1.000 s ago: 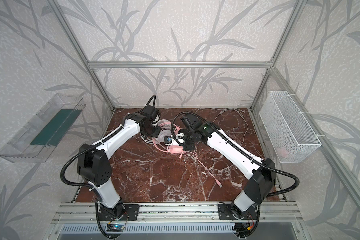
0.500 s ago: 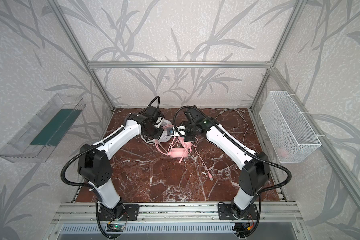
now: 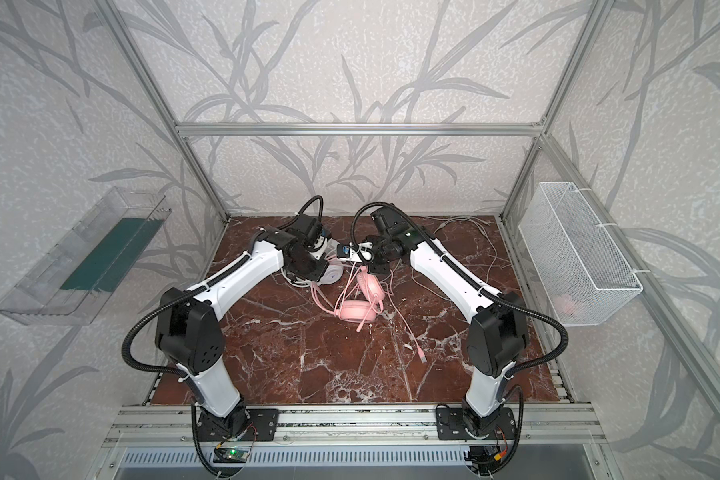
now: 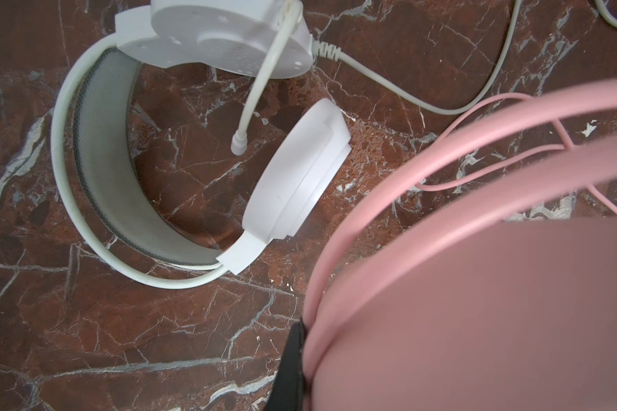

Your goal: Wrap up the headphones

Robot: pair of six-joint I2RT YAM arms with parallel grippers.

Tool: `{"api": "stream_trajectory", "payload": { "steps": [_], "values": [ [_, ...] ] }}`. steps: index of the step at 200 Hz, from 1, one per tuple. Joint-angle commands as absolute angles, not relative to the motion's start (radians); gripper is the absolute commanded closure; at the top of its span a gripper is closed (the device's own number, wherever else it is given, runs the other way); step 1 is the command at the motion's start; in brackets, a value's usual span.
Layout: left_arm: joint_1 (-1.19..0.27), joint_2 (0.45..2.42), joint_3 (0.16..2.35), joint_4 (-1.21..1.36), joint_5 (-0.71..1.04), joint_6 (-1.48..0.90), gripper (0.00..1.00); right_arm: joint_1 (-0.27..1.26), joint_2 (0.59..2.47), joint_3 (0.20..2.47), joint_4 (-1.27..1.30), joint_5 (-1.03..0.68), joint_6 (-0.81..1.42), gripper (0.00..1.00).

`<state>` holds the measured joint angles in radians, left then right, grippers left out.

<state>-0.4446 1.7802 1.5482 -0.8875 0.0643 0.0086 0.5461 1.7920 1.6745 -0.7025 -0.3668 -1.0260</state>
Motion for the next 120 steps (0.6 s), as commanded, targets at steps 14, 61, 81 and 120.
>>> {"api": "stream_trajectory", "payload": {
  "steps": [14,61,81,120],
  "values": [
    [-0.453,1.719,1.537,-0.904,0.139,0.034,1.00,0.501,1.823,1.698,-0.668,-0.427,-0.924,0.87],
    [-0.454,1.685,1.520,-0.892,0.189,0.039,1.00,0.435,1.870,1.638,-0.576,-0.542,-0.770,0.87],
    [-0.454,1.674,1.509,-0.884,0.208,0.039,1.00,0.412,1.882,1.614,-0.530,-0.586,-0.702,0.85],
    [-0.453,1.667,1.495,-0.880,0.240,0.035,1.00,0.386,1.924,1.612,-0.481,-0.636,-0.569,0.76]
  ]
}}
